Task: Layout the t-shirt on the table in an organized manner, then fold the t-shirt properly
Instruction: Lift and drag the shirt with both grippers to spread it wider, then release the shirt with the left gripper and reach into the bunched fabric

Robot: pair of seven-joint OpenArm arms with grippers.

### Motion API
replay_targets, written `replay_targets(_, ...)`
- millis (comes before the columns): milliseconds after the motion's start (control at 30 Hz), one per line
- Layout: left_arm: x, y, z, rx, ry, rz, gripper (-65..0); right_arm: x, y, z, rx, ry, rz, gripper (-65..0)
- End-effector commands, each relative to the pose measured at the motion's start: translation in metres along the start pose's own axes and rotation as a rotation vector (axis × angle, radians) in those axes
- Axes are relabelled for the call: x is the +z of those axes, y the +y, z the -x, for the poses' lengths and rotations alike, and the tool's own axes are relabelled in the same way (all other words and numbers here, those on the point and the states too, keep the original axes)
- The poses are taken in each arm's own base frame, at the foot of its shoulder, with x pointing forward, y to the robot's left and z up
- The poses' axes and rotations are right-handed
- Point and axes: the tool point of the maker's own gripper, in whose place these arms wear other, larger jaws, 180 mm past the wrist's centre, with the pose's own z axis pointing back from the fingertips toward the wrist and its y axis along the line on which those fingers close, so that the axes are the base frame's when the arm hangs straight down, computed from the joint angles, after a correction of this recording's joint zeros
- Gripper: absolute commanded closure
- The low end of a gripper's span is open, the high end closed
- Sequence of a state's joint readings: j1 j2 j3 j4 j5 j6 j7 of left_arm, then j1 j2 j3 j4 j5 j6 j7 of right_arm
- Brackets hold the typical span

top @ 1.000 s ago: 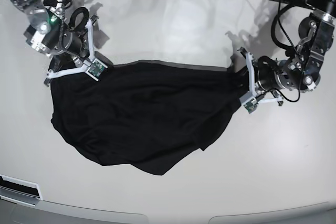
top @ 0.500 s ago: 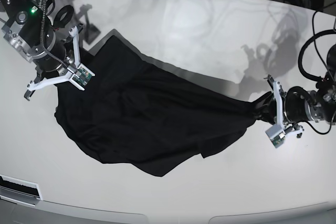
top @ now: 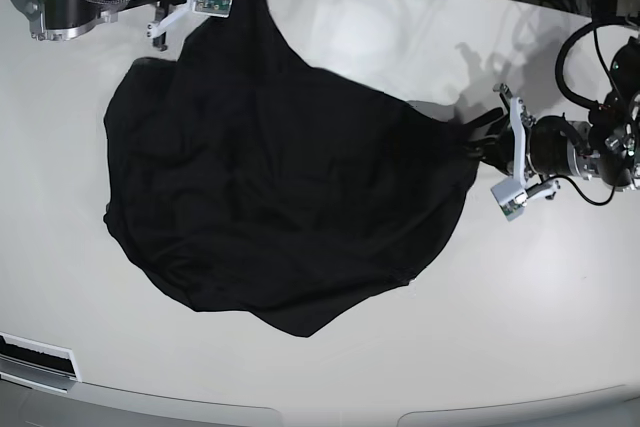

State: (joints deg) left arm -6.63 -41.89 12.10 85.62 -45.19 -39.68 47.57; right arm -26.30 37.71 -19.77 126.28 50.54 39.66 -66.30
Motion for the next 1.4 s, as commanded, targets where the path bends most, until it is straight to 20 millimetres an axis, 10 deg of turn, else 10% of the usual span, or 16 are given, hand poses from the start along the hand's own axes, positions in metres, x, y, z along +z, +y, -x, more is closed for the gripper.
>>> replay_targets(0, 0.008, 0.004, -0.013, -0.012, -0.045, -0.006, 0.0, 0.003, 0.006, -0.009, 0.010, -0.036, -0.025, 0.0)
replay_targets(233, 0.008, 0.004, -0.013, -0.012, -0.043, -0.005, 0.0, -0.002, 0.031, -0.044, -0.037, -0.192, -0.151, 0.0)
replay_targets(433, 0.009, 0.004, -0.009, -0.012, -0.024, -0.007, 0.0, -0.006, 0.009, -0.039, 0.005, -0.135, -0.038, 0.0)
replay_targets(600, 0.012, -0.007, 0.011, 0.028, 0.091, 0.053, 0.0, -0.002, -0.010, -0.039, 0.046, -0.106, 0.034, -30.4)
replay_targets(667, 0.020, -0.012, 0.017, 0.046, 0.135, 0.089, 0.0, 0.000, -0.016, -0.042, 0.060, -0.106, 0.053, -33.2)
replay_targets(867, 0.053, -0.004, 0.035, 0.009, 0.257, 0.067, 0.0, 0.011, -0.043, -0.053, 0.120, -0.107, 0.148, -33.1)
replay_targets(1133, 0.070, 0.008, 0.052, 0.008, 0.346, 0.016, 0.0, 0.051, -0.137, -0.067, -0.004, -0.180, 0.665, -31.6)
replay_targets(1367, 0.061, 0.003, 0.034, 0.030, 0.247, 0.041, 0.0, 0.034, -0.186, -0.051, -0.076, -0.173, 0.721, 0.0)
